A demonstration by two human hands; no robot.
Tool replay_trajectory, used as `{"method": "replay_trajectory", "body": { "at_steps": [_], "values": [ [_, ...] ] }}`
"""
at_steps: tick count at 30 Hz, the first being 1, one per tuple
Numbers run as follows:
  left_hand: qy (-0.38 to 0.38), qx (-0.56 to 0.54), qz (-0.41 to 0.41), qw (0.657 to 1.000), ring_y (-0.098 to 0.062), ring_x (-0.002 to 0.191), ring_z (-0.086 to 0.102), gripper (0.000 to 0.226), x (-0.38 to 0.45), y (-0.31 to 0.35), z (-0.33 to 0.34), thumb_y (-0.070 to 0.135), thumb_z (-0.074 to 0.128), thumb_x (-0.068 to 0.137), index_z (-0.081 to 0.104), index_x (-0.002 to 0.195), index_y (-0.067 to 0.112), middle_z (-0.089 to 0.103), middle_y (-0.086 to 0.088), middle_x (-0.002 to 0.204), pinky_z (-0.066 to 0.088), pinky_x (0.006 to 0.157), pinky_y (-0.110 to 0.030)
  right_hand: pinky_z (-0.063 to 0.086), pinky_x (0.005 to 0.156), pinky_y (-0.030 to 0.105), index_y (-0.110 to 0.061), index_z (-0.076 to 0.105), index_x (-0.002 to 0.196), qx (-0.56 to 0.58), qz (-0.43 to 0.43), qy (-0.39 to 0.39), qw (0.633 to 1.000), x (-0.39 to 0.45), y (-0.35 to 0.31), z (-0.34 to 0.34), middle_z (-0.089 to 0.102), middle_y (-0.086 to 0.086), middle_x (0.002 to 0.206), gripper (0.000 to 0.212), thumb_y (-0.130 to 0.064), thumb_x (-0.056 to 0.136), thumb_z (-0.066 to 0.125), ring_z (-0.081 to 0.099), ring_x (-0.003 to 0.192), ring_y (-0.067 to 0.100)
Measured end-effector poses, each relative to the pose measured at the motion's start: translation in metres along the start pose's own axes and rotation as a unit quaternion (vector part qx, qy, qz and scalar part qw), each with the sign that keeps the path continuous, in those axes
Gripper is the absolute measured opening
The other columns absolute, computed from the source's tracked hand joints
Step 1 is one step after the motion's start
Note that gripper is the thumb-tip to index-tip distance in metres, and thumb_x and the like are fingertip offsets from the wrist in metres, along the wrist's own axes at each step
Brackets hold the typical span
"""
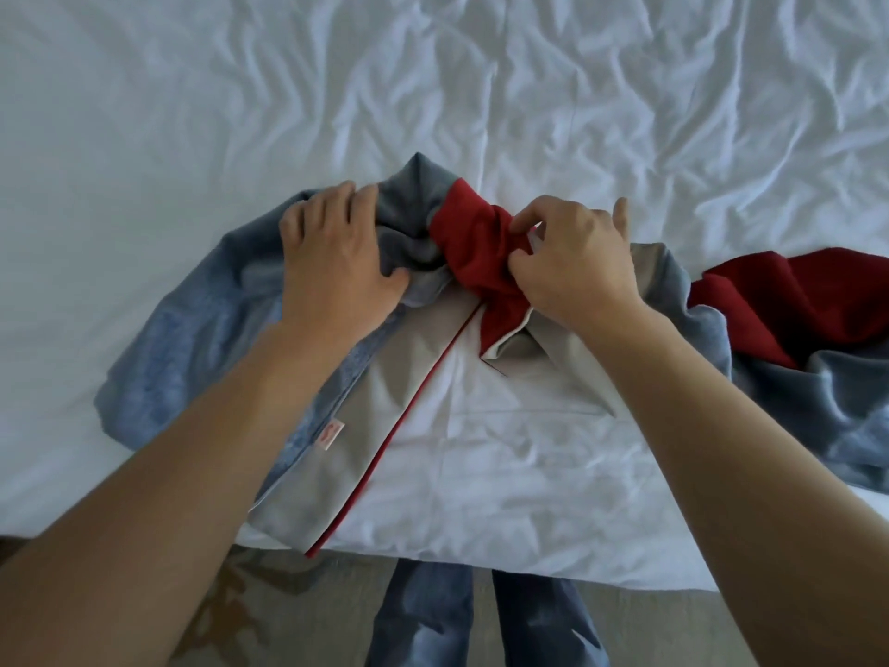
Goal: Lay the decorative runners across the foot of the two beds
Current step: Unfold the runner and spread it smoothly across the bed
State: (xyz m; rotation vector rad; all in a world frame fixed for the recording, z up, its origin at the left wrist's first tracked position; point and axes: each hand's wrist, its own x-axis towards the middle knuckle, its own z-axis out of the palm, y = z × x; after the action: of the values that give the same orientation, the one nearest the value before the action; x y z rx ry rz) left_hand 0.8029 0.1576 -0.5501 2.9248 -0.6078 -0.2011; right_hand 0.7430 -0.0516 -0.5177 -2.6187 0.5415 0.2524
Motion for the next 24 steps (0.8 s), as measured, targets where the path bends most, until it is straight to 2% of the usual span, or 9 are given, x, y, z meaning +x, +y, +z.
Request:
{"method": "replay_trajectory", "body": {
  "at_steps": [5,8,9,11,13,14,16,20,24],
  "values": [
    [-0.018,0.064,-0.019,0.998,-0.033,0.134,0.04,0.081,0.009,-0.019,0.008,0.047,0.067,0.076,0.037,0.14,0.008,0.048,-0.013,0.14,0.017,0.117,-0.051,-0.005,0.121,0.055,-0.018,0.06,0.109,-0.115,-0.035,-0.045,0.992,-0.009,-0.008,0.001,0.063,0.0,0.079,0.04,-0.004,0.073,0.049,0.057,0.097,0.028],
    [-0.034,0.062,-0.038,0.997,-0.036,0.128,0.045,0.082,0.018,-0.028,0.009,0.047,0.067,0.075,0.037,0.139,0.007,0.055,-0.015,0.129,0.013,0.117,-0.054,-0.005,0.121,0.056,-0.016,0.054,0.115,-0.162,-0.032,-0.085,0.983,-0.007,-0.011,-0.001,0.063,0.002,0.081,0.044,-0.005,0.072,0.048,0.055,0.1,0.029],
    [-0.049,0.061,-0.043,0.996,-0.036,0.119,0.051,0.074,0.021,-0.03,0.009,0.045,0.068,0.075,0.042,0.133,0.007,0.06,-0.015,0.119,0.015,0.115,-0.053,-0.004,0.121,0.056,-0.015,0.053,0.116,-0.171,-0.034,-0.096,0.98,-0.006,-0.013,-0.001,0.061,0.002,0.079,0.045,-0.005,0.072,0.048,0.055,0.099,0.029],
    [-0.066,0.064,-0.031,0.995,-0.033,0.091,0.058,0.041,0.026,-0.032,0.007,0.037,0.065,0.077,0.055,0.109,0.012,0.066,-0.008,0.089,0.026,0.106,-0.047,-0.004,0.121,0.057,-0.014,0.051,0.118,-0.187,-0.04,-0.102,0.976,-0.005,-0.016,0.001,0.054,0.001,0.072,0.045,-0.006,0.073,0.048,0.055,0.095,0.029],
    [-0.06,0.066,0.0,0.996,-0.028,0.072,0.048,0.01,0.029,-0.032,0.006,0.024,0.059,0.079,0.057,0.085,0.016,0.053,0.001,0.064,0.03,0.096,-0.043,-0.003,0.121,0.057,-0.013,0.051,0.117,-0.192,-0.044,-0.093,0.976,-0.006,-0.019,0.003,0.049,0.0,0.069,0.045,-0.007,0.073,0.048,0.055,0.093,0.03],
    [-0.047,0.06,0.012,0.997,-0.027,0.069,0.042,0.003,0.03,-0.032,0.004,0.019,0.057,0.08,0.056,0.079,0.017,0.045,0.003,0.058,0.03,0.095,-0.042,-0.003,0.121,0.057,-0.012,0.051,0.117,-0.188,-0.046,-0.086,0.977,-0.007,-0.019,0.004,0.046,-0.001,0.068,0.045,-0.006,0.073,0.049,0.055,0.092,0.03],
    [-0.008,0.053,0.021,0.998,-0.027,0.068,0.04,0.009,0.034,-0.033,-0.002,0.012,0.055,0.079,0.052,0.073,0.017,0.04,0.003,0.056,0.031,0.096,-0.043,-0.004,0.121,0.056,-0.012,0.052,0.12,-0.178,-0.045,-0.075,0.98,-0.009,-0.019,0.004,0.044,-0.002,0.068,0.048,-0.005,0.072,0.05,0.055,0.092,0.03],
    [0.116,0.034,0.037,0.992,-0.034,0.077,0.051,0.014,0.05,-0.036,-0.028,0.004,0.048,0.074,0.045,0.075,0.017,0.053,-0.005,0.069,0.033,0.102,-0.046,-0.005,0.121,0.057,-0.014,0.049,0.13,-0.16,-0.043,-0.036,0.986,-0.007,-0.022,-0.001,0.054,-0.002,0.074,0.062,-0.002,0.069,0.05,0.053,0.098,0.03],
    [0.265,0.041,0.064,0.961,-0.03,0.088,0.055,0.016,0.062,-0.037,-0.047,0.005,0.048,0.077,0.057,0.087,0.014,0.056,-0.005,0.085,0.032,0.108,-0.045,-0.002,0.121,0.058,-0.012,0.049,0.132,-0.148,-0.039,0.025,0.988,0.001,-0.026,-0.004,0.058,0.002,0.08,0.063,0.001,0.07,0.05,0.053,0.104,0.033]
  ]
}}
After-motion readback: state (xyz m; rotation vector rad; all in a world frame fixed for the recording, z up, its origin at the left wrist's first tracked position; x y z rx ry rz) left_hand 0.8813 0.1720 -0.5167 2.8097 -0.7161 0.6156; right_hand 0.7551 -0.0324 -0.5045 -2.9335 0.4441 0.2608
